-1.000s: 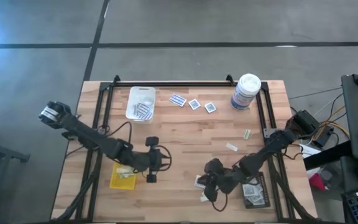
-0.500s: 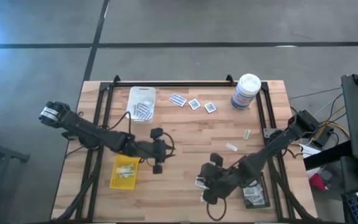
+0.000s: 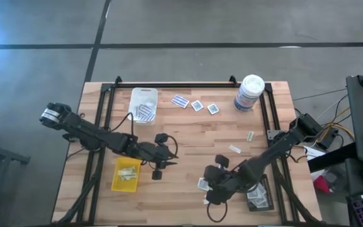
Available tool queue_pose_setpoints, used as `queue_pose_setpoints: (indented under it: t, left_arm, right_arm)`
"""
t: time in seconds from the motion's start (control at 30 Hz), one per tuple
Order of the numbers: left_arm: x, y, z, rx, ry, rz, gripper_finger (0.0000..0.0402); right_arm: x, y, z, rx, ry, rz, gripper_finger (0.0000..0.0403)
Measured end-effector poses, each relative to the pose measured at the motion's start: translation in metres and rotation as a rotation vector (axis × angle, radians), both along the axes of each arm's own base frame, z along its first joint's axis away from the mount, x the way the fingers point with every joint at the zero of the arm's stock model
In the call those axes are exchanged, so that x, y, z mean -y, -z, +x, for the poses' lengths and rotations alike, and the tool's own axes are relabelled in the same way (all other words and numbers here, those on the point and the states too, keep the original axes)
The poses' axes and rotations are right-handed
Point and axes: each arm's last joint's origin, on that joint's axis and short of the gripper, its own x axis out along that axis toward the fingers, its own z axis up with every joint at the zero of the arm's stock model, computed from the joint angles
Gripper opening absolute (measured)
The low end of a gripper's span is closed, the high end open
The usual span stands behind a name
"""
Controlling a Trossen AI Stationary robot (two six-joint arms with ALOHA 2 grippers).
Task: Pick & Place First Aid Supplies
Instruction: Put the towelette pack into the black bin
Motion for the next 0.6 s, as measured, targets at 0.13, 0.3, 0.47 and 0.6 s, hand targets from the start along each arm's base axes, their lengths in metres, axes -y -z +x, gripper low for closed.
queue_pose_setpoints:
  t: [0.13,0.3,0.47,0.6]
  left_arm:
    - [-0.001,0.007,-0.002,-0.016,-0.013,-0.02,0.0108]
    - [-0.002,0.016,-0.005,-0.029,-0.043,-0.072,0.0108]
    - [-0.001,0.018,-0.006,-0.036,-0.047,-0.122,0.0108]
    - [0.002,0.016,-0.006,-0.021,-0.035,-0.131,0.0108]
  right_arm:
    - [-0.003,0.012,0.004,-0.023,-0.003,-0.01,0.0054]
    - [-0.006,0.024,0.008,-0.043,-0.003,-0.022,0.0054]
    - [-0.007,0.029,0.009,-0.055,-0.005,-0.026,0.0056]
    - [-0.007,0.029,0.01,-0.069,-0.017,-0.014,0.0075]
